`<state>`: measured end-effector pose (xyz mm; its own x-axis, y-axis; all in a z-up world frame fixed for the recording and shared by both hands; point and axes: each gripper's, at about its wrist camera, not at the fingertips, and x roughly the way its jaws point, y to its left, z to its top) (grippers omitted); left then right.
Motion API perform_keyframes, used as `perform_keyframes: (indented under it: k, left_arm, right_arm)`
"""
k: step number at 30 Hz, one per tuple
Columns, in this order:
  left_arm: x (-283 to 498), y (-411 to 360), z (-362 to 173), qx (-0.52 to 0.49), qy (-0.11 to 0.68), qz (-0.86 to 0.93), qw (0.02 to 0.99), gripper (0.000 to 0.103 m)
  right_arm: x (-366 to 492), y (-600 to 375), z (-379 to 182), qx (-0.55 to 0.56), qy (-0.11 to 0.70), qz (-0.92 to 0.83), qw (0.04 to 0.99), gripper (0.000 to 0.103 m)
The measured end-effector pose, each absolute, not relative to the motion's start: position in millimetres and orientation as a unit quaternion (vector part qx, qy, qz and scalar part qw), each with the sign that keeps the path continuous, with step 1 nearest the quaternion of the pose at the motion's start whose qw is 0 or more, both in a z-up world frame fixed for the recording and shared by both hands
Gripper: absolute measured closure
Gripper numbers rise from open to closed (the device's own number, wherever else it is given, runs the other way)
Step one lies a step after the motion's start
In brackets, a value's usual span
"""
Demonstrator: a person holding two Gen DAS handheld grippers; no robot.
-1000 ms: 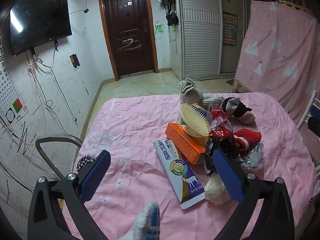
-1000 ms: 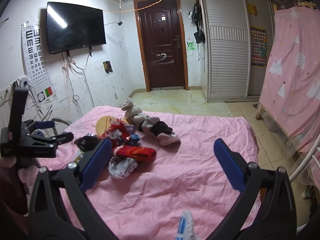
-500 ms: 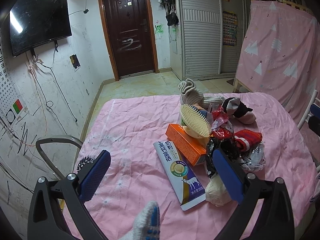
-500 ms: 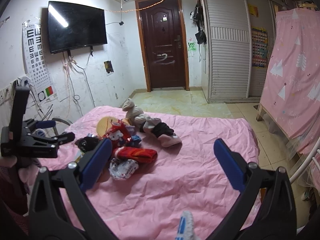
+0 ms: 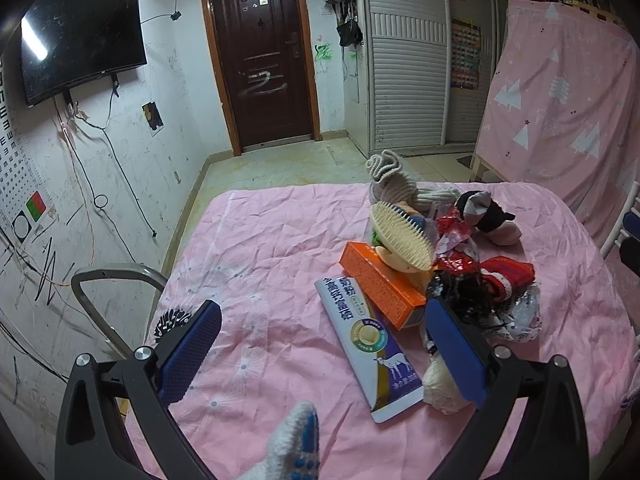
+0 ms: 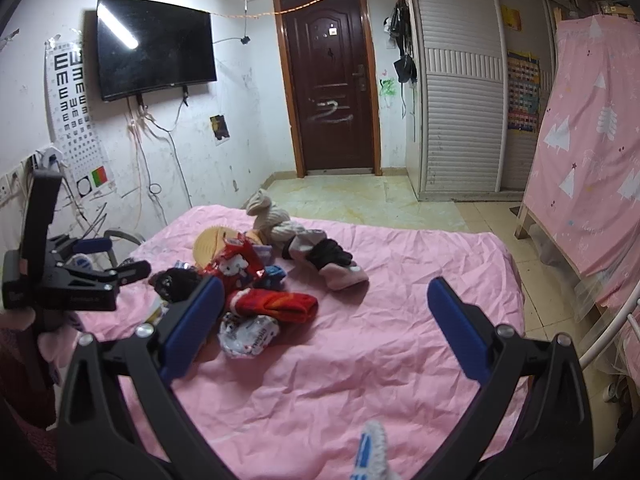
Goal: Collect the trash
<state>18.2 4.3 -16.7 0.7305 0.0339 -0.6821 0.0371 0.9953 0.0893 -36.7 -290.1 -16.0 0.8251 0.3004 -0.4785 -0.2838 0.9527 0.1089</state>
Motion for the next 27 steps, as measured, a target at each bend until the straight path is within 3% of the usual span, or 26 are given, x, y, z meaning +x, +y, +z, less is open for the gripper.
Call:
perform_keyframes:
  k: [12,27]
  left_arm:
    - [42,41,-50,0.019,0.413,0.030,0.910,0.010]
    - [65,27,-70,0.017,0.444,-0.002,0.896,0.010]
  right_arm:
    - [-21,-273,-30,0.003,0.283,0.163,0.945,0.004]
    - [1,-253,-57,0.009,0.347,0.189,0.919,0.004]
